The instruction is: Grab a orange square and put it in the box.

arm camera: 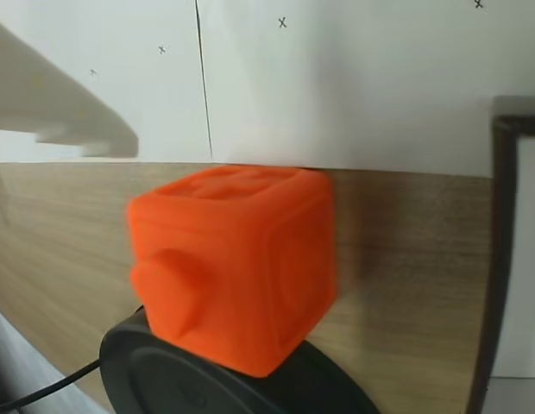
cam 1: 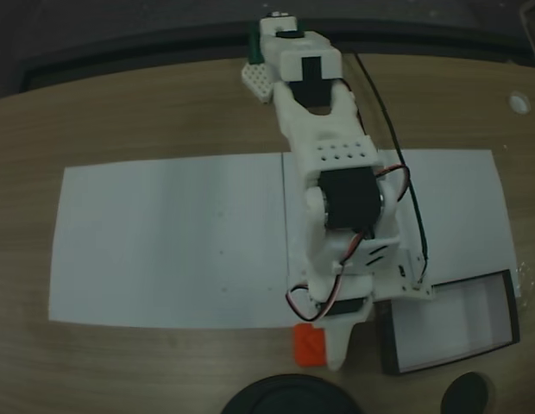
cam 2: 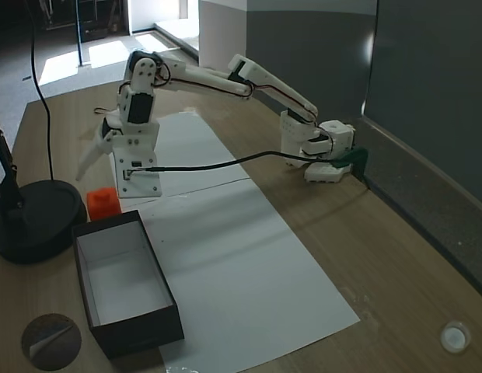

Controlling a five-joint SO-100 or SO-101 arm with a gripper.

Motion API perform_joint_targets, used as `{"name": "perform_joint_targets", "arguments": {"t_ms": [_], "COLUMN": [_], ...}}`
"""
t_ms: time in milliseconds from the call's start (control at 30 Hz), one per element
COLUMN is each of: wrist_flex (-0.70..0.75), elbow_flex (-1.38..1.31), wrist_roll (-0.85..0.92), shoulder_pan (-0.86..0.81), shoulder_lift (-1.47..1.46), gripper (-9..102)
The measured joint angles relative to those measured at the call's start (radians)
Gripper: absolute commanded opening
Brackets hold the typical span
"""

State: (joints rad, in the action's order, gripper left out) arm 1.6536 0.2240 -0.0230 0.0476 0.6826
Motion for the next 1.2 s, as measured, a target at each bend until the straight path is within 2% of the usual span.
{"name": "perform_joint_targets", "arguments": {"t_ms": [900,967,1200], "wrist_flex": [-0.061,-0.069,-0.089], "elbow_flex": [-0.002,-0.002,-0.037], "wrist_roll": [0.002,0.002,0.002], "shoulder_pan": [-0.015,-0.015,-0.020], "shoulder_lift": [-0.129,-0.132,-0.130], "gripper": [35,31,7]}}
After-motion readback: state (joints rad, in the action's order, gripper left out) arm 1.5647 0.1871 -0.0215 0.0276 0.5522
